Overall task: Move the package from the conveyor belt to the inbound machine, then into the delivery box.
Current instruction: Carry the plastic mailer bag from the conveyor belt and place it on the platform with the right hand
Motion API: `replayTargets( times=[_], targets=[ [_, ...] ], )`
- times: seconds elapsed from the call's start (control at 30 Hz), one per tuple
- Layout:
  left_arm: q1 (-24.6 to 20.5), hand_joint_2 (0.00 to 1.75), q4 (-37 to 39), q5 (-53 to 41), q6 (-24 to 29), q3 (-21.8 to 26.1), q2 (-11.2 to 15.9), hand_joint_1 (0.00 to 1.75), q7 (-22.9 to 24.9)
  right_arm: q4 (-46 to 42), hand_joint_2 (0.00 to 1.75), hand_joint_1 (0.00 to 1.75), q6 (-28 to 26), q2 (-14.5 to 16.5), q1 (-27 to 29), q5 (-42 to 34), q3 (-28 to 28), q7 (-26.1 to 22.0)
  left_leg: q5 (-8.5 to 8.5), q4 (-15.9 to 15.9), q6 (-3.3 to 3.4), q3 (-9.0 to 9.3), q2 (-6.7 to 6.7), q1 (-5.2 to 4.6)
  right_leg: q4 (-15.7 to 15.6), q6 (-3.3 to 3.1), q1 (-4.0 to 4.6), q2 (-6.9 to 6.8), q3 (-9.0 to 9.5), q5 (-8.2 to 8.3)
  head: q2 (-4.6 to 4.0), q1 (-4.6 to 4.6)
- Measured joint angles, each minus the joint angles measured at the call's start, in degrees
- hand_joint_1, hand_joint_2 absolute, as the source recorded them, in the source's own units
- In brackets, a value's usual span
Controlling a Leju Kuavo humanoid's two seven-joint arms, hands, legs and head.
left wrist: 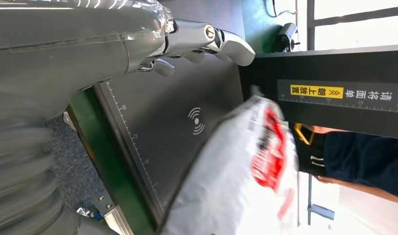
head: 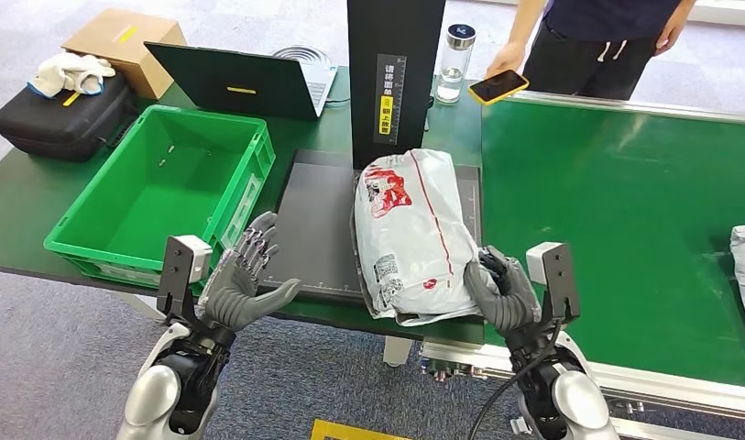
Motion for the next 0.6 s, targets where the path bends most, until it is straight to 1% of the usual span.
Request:
replayTargets(
  times=[0.1, 0.2, 0.6],
  targets=[
    [-0.02, 1.75, 0.00, 0.01, 0.16, 0.03, 0.02, 0.00, 0.05, 4.40, 1.75, 1.75, 0.52, -0.39, -2.26, -1.62, 0.01, 1.41, 0.01, 0.01, 0.01, 0.00, 0.00, 0.00, 0.00, 0.00, 0.00, 0.00, 0.00, 0.00, 0.00, 0.00],
    [-0.03, 1.75, 0.00, 0.01, 0.30, 0.04, 0.03, 0.00, 0.13, 7.77, 1.75, 1.75, 0.58, -0.69, -4.00, -2.28, -0.01, 1.84, 0.01, 0.01, 0.02, 0.00, 0.00, 0.00, 0.00, 0.00, 0.00, -0.01, 0.00, 0.00, 0.00, -0.01],
    [-0.07, 1.75, 0.00, 0.05, 0.83, 0.06, 0.07, 0.00, 0.39, 15.32, 1.75, 1.75, 0.43, -1.23, -7.49, -3.28, -0.87, 1.96, 0.01, 0.01, 0.01, 0.00, -0.01, 0.00, 0.00, 0.00, 0.00, 0.00, -0.01, 0.00, 0.00, 0.00]
  ],
)
